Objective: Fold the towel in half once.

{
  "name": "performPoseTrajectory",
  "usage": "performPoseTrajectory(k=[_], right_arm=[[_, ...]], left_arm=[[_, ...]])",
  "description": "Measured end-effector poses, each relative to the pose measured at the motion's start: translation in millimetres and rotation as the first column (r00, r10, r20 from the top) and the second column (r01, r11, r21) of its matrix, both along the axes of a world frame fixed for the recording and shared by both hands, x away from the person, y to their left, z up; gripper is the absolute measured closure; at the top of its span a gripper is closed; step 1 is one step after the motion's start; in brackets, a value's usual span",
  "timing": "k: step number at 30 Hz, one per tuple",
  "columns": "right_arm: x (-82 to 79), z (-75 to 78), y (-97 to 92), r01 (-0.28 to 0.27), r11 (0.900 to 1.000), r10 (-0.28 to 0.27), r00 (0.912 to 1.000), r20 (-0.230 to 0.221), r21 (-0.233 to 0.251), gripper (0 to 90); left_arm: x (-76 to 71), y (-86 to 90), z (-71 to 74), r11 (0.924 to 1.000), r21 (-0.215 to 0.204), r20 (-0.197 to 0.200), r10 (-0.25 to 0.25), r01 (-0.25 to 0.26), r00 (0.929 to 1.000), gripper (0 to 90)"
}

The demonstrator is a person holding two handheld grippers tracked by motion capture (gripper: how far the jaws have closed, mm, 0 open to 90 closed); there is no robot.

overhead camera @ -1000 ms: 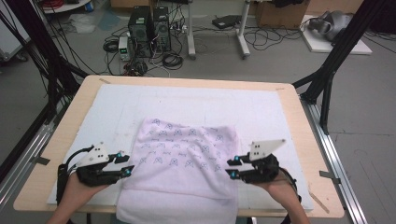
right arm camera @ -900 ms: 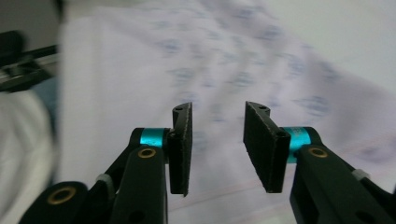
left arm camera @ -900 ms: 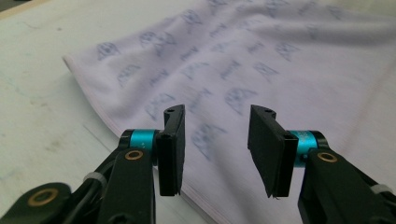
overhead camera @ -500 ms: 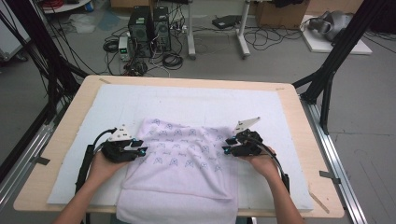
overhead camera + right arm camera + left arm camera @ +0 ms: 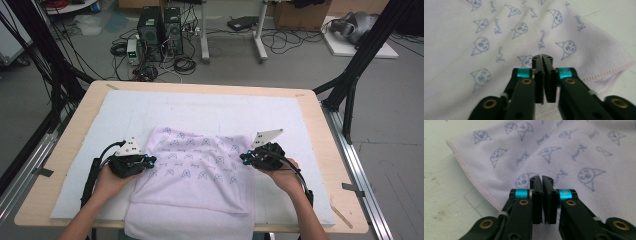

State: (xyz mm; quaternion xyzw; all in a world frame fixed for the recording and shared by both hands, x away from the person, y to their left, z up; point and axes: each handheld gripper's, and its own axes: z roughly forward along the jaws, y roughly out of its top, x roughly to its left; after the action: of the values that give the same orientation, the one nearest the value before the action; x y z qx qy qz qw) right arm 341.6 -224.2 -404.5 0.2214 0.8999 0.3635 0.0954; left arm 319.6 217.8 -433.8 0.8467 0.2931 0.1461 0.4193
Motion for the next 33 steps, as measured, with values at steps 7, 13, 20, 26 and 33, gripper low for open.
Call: performPoseTrajectory(k=[7,13,20,26,33], right_arm=[[19.2,-29.3,6.4,0.037,0.9983,-0.041,0.996,-0.08,-0.045,67.3],[10.4,-36.6,-4.3,0.057,0.9965,-0.053,0.9971,-0.055,0.061,87.0],[-5.0,-8.8,-12.9,0.043,0.9909,-0.046,0.9987,0.021,0.128,87.3],[-35.9,17.9,-23.0,0.002,0.9884,-0.012,0.9978,0.066,0.152,87.1],[-65.4,-1.4,-22.2,-0.095,0.9912,0.104,0.9906,-0.089,0.092,82.0]], left_arm=[[6.7,-2.7,-9.0,0.9997,0.022,-0.038,-0.002,0.003,0.9993,69.0],[3.7,-6.0,-6.8,0.9994,0.035,-0.011,0.005,-0.005,0.9999,87.3],[-12.2,7.4,15.3,0.999,-0.038,0.051,0.025,-0.023,0.9984,87.9],[-37.1,12.1,25.3,0.9985,-0.054,0.071,-0.002,0.006,0.9974,87.9],[-57.9,15.4,16.0,0.9965,-0.047,0.006,-0.069,0.069,0.9976,83.7]])
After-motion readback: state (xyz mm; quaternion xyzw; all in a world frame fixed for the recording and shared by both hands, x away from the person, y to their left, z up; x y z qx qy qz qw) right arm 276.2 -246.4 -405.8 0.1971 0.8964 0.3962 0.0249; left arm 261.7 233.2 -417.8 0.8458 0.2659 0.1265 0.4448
